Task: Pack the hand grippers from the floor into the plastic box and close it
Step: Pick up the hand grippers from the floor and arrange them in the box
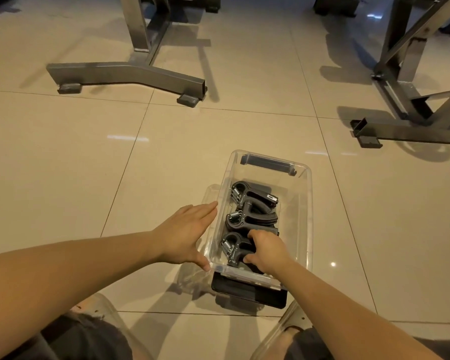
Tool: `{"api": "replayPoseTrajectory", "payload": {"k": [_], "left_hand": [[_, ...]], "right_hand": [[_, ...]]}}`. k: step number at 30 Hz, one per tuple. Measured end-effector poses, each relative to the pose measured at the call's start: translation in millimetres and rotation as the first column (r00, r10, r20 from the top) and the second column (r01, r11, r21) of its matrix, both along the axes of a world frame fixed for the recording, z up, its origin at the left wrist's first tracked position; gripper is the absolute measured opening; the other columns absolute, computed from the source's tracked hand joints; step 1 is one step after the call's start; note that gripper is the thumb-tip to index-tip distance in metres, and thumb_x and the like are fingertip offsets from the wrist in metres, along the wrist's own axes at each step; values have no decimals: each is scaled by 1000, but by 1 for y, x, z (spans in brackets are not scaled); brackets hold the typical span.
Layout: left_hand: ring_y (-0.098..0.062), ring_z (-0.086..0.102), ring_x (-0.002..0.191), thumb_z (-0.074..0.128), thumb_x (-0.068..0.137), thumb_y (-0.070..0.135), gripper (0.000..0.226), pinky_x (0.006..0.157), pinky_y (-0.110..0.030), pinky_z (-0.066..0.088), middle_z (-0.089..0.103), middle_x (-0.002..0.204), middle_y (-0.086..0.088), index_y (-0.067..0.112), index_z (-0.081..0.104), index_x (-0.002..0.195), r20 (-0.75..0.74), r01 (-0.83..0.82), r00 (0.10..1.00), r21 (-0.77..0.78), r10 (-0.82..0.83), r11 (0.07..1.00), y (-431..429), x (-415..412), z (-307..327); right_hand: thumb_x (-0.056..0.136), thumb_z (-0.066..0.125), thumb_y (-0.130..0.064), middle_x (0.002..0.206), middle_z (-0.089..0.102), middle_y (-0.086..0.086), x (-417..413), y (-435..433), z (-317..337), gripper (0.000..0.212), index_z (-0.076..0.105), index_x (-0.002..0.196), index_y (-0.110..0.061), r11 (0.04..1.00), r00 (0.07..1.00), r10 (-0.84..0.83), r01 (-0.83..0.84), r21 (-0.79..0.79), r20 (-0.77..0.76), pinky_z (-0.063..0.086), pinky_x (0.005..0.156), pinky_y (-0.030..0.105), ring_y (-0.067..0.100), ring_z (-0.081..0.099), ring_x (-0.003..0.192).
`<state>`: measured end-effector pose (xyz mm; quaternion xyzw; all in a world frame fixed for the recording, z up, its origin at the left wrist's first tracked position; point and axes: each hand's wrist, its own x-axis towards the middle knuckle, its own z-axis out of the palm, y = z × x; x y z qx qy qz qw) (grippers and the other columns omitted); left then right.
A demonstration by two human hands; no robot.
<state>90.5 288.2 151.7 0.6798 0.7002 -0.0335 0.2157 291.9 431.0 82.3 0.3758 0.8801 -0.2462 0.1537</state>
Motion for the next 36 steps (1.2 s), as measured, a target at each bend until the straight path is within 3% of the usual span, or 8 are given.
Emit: {"api": "replayPoseTrajectory", "payload": {"k": [5, 19, 25, 30, 36], "left_hand": [[-16, -1, 155, 65, 64, 84, 137, 122, -30, 1, -13, 168, 1, 16, -4, 161, 26, -10, 1000, 23, 9, 1000, 0, -2, -5], [-18, 1, 155, 66, 64, 84, 137, 123, -31, 5, -14, 168, 1, 16, -3, 161, 48, -12, 999, 18, 11, 1000, -2, -3, -2], [-19, 1, 155, 68, 64, 82, 137, 123, -32, 5, -8, 169, -1, 14, 0, 161, 16, -14, 1000, -7, 14, 1000, 0, 0, 6], [-23, 15, 153, 70, 71, 75, 114, 122, -37, 20, 7, 169, -5, 11, 28, 156, -3, -62, 998, -25, 62, 998, 1, -3, 30], [-22, 36, 144, 74, 82, 56, 81, 113, -36, 37, 31, 162, -1, 16, 47, 147, 18, -311, 951, 37, 310, 950, -12, -34, 82]], "right_hand": [[83, 79, -30, 118, 68, 6, -2, 2, -6, 45, 62, 122, -14, 998, 996, 57, -58, 7, 68, 54, 89, 39, 28, 65, 108], [85, 77, -29, 127, 66, 8, -2, 6, -12, 52, 59, 131, -14, 997, 992, 74, -77, 23, 101, 52, 95, 40, 30, 62, 115], [86, 77, -31, 127, 67, 5, -1, 2, -3, 53, 59, 133, -17, 1000, 997, 11, -10, -10, 73, 53, 95, 38, 26, 63, 115], [88, 74, -28, 118, 70, 1, -15, 5, 35, 38, 64, 123, -19, 993, 986, -99, 106, 47, -131, 54, 91, 34, 21, 65, 107], [85, 75, -22, 101, 72, -2, -54, 1, 113, 27, 71, 110, -16, 956, 849, -238, 291, 41, -472, 55, 82, 33, 17, 66, 93]]}}
